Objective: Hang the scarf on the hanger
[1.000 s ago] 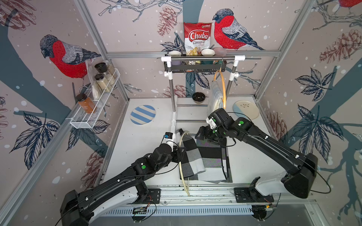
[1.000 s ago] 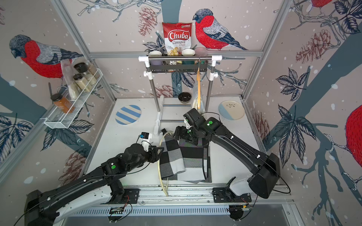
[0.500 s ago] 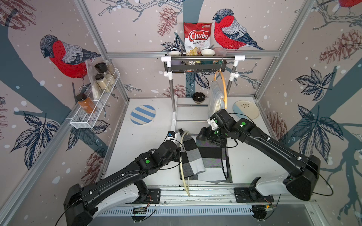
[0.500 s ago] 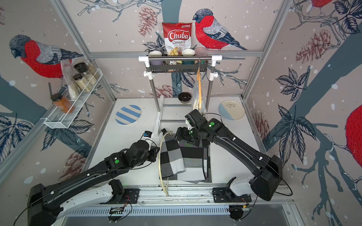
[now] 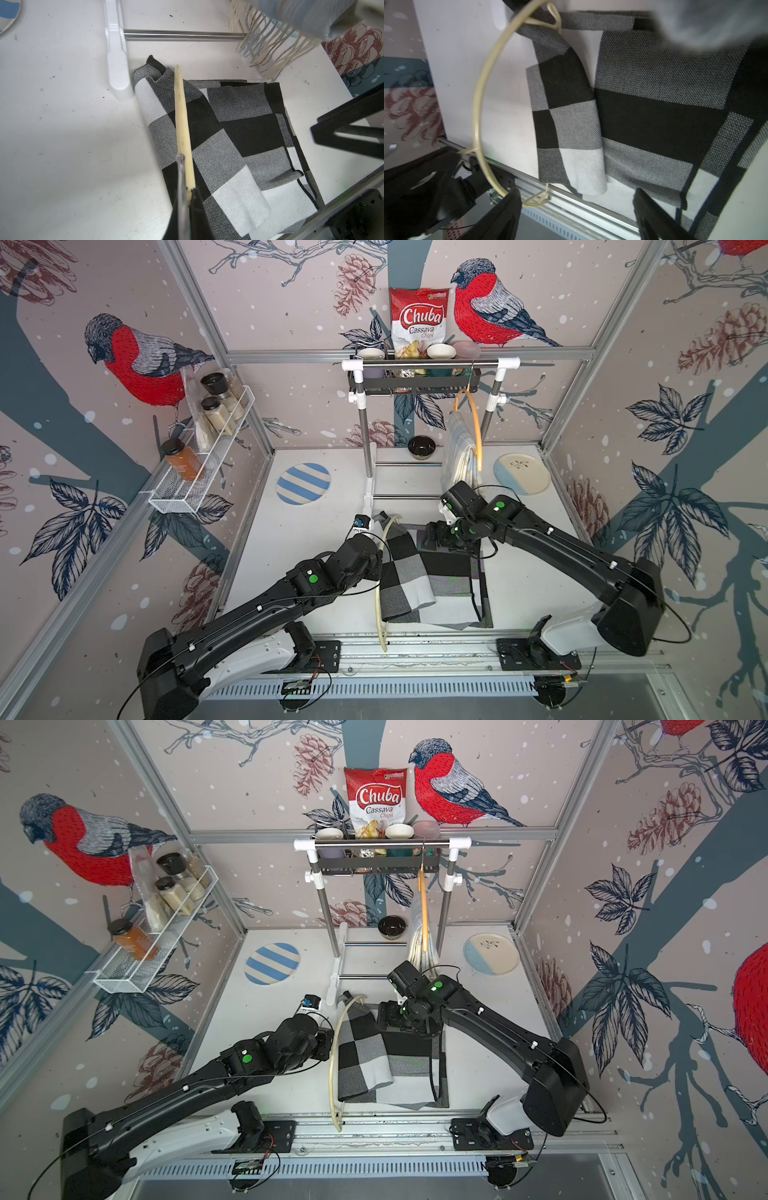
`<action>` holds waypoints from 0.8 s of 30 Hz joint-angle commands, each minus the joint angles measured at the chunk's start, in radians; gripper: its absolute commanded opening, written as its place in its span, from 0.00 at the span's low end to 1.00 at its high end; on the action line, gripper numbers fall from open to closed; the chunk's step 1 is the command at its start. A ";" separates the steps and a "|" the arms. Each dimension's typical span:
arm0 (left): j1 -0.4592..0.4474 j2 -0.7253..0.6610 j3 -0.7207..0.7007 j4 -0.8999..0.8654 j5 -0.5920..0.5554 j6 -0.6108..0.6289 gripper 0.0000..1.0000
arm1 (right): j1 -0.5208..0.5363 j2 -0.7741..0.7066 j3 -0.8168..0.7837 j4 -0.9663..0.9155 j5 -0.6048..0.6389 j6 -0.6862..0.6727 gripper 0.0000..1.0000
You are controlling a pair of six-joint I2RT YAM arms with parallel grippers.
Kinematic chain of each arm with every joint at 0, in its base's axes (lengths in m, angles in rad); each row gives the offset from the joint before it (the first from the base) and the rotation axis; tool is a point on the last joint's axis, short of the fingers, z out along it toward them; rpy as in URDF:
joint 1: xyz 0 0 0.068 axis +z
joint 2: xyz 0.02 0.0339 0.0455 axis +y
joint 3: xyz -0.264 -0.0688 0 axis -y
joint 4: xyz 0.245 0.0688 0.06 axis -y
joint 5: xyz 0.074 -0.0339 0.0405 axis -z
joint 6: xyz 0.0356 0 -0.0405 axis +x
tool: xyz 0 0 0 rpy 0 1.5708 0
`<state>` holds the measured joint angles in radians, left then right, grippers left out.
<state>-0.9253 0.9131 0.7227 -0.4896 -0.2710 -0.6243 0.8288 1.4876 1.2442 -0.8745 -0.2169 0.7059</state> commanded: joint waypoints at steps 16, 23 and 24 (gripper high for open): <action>0.006 -0.007 -0.021 -0.028 -0.055 -0.016 0.00 | 0.060 0.406 0.148 0.100 0.057 -0.132 0.81; 0.010 -0.016 -0.033 -0.031 -0.047 -0.017 0.00 | 0.057 0.443 0.139 0.131 0.006 -0.134 0.66; 0.011 -0.017 -0.036 -0.028 -0.043 -0.017 0.00 | 0.057 0.447 0.132 0.138 0.002 -0.131 0.64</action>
<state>-0.9188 0.8986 0.6945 -0.4984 -0.3088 -0.6502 0.8848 1.9263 1.3857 -0.7559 -0.1905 0.5793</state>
